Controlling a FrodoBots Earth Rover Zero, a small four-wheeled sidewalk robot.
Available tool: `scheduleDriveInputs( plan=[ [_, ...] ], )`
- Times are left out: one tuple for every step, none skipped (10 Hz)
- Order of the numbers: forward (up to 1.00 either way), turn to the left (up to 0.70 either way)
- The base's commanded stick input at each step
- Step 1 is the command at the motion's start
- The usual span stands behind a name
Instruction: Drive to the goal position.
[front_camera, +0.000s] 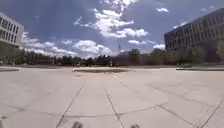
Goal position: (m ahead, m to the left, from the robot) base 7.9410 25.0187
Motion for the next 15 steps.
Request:
scheduleDriveInputs(
  plan=[
    [0.7, 0.0],
    [0.7, 0.0],
    [0.7, 0.0],
    [0.7, 0.0],
    [0.7, 0.0],
    [0.7, 0.0],
    [0.7, 0.0],
    [0.7, 0.0],
    [0.7, 0.0],
    [0.7, 0.01],
    [0.7, 0.09],
    [0.7, 0.34],
    [0.7, 0.27],
    [0.7, 0.0],
    [0.7, 0.0]
  ],
)
